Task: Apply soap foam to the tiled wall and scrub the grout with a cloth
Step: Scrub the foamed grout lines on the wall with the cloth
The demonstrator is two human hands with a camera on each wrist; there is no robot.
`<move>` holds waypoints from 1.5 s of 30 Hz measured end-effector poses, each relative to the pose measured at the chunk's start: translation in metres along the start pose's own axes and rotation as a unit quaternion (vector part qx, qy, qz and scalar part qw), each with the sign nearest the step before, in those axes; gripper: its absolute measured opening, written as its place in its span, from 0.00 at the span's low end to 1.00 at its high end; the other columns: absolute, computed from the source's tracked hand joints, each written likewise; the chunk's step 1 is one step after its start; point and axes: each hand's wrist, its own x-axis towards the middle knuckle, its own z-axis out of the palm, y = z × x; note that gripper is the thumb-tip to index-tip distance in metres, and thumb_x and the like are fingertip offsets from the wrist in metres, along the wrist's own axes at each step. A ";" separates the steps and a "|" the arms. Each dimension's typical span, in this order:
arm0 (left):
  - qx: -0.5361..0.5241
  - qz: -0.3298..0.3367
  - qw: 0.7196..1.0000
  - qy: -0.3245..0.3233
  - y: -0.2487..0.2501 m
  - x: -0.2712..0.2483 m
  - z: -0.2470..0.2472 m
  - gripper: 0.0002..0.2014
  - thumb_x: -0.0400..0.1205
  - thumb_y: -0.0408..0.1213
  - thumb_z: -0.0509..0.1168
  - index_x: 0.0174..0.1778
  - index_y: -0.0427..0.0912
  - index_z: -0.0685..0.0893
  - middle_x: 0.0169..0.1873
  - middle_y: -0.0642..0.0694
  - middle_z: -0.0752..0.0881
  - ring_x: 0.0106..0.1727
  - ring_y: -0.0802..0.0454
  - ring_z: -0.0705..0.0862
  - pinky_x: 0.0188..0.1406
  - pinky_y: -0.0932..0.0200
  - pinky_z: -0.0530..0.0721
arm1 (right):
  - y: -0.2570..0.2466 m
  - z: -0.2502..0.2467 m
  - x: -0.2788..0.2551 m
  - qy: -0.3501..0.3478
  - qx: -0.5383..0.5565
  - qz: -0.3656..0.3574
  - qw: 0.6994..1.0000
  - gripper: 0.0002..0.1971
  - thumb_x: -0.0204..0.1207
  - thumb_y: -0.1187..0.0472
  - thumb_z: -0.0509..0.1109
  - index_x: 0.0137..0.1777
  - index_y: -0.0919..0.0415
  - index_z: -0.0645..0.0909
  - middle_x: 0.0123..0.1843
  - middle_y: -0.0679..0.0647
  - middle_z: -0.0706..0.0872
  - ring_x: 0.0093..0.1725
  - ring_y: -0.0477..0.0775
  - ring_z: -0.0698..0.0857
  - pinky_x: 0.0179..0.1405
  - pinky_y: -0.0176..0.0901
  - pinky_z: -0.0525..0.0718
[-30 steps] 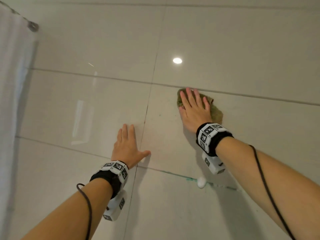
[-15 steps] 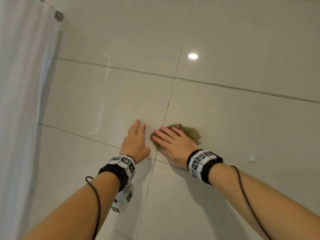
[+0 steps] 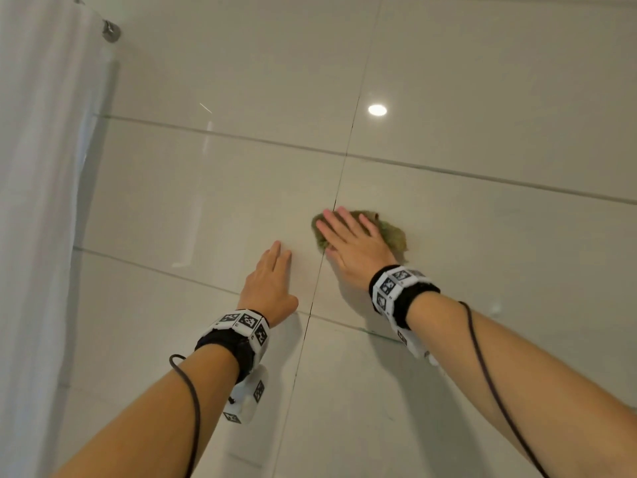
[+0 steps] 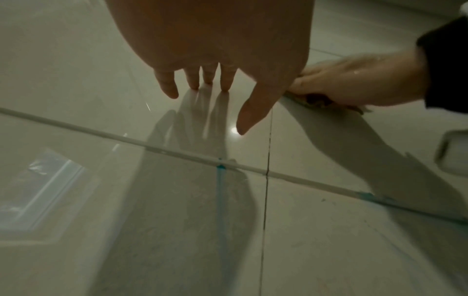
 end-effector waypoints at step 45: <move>0.059 0.065 0.994 0.064 0.184 0.010 0.076 0.44 0.76 0.33 0.62 0.85 0.68 0.53 0.88 0.52 0.40 0.88 0.44 0.37 0.81 0.27 0.53 | 0.164 0.045 -0.192 0.052 -0.031 -0.057 0.997 0.29 0.78 0.50 0.59 0.81 0.52 0.70 0.82 0.52 0.70 0.81 0.55 0.70 0.74 0.53 0.60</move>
